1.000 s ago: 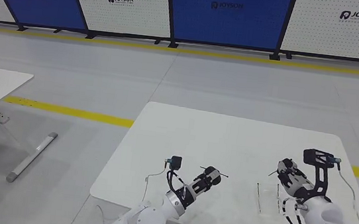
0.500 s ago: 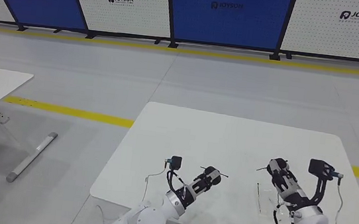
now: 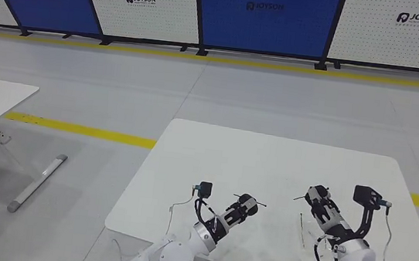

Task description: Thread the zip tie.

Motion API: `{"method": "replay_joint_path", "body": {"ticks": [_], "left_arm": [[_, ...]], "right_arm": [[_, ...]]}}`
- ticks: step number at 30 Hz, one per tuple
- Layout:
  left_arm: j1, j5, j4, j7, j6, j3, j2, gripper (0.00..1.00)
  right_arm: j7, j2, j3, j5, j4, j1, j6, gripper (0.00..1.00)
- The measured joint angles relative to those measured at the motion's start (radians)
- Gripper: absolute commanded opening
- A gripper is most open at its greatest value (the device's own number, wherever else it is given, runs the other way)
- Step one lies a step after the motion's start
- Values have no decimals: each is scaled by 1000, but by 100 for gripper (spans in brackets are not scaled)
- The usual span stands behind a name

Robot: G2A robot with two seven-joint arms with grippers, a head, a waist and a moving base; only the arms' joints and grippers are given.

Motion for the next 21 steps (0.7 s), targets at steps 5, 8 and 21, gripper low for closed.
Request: {"method": "replay_joint_path", "body": {"ticks": [5,8,21], "left_arm": [[0,0,0,0,0,0,0,0],[0,0,0,0,0,0,0,0],[0,0,0,0,0,0,0,0]], "right_arm": [[-144,-21,-56,26,36,-19,-69,0],[-219,-32,-95,-2,55,-25,-83,0],[-287,-42,-125,-49,64,-42,-53,0]]}}
